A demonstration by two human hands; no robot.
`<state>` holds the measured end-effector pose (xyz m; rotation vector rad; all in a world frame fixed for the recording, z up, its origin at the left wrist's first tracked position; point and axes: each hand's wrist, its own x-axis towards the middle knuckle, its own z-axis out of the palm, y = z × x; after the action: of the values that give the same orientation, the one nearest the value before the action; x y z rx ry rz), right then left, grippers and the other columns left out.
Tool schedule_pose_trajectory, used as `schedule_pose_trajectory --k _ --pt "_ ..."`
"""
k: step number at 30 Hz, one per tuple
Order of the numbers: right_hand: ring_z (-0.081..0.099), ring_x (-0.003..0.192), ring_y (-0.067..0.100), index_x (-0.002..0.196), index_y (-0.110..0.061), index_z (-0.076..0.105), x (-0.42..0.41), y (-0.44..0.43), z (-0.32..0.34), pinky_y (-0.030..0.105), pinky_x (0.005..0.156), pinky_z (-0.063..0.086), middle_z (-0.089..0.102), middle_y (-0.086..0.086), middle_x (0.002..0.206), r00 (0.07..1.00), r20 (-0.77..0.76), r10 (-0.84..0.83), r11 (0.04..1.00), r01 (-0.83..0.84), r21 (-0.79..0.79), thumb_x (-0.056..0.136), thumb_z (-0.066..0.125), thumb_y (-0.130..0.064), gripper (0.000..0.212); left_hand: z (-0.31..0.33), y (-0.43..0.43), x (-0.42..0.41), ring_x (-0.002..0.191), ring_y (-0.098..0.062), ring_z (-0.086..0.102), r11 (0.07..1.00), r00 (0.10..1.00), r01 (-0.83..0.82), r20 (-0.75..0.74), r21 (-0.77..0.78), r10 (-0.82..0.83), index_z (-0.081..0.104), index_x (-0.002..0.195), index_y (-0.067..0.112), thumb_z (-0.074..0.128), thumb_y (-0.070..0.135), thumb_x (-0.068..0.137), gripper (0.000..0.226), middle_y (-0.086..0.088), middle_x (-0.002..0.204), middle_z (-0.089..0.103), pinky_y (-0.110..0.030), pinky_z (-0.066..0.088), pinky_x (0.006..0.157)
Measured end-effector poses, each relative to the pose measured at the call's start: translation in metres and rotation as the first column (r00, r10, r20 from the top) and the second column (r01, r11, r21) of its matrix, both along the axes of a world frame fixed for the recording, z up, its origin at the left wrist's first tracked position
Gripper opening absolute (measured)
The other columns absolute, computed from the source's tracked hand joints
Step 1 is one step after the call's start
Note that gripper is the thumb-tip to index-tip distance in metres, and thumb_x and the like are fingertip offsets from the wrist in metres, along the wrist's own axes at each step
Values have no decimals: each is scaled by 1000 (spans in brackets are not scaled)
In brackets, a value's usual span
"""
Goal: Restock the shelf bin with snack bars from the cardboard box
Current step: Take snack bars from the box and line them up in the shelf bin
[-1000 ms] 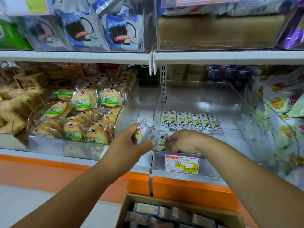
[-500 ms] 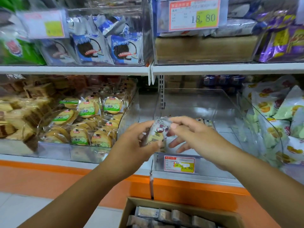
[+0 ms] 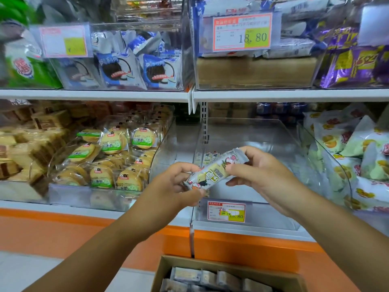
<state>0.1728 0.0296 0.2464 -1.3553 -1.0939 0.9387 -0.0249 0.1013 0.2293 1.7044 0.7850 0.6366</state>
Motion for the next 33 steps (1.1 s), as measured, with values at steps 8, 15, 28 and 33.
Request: schedule_pose_trajectory --k 8,15,28,33 --pt "59 92 3 104 -39 69 5 -3 5 14 78 45 64 -12 103 820 565 87 985 -155 73 80 74 -11 37 1 9 0 90 -21 71 999 1000 6 -1 42 -6 61 119 30 68 16 89 34 -4 95 75 -30 57 80" --pt "63 85 10 88 -34 69 38 23 -18 16 69 45 68 -11 92 810 560 -174 979 202 13 78 77 -16 22 -14 24 12 114 2 54 930 971 -206 -55 305 233 46 137 35 70 29 87 56 19 125 56 -11 43 86" --pt "56 86 15 115 -9 65 26 55 -50 22 67 41 64 2 113 663 661 351 807 145 -573 87 67 -36 39 -41 23 8 126 -6 55 962 956 34 -288 271 48 22 150 46 49 27 101 59 12 147 48 -36 42 110" --pt "62 107 15 135 -17 54 29 59 -55 21 88 44 67 -1 118 783 521 338 802 50 -596 83 74 -20 56 -39 21 9 122 -3 57 961 960 33 -275 273 46 22 144 55 48 24 101 59 16 144 51 -35 44 109"
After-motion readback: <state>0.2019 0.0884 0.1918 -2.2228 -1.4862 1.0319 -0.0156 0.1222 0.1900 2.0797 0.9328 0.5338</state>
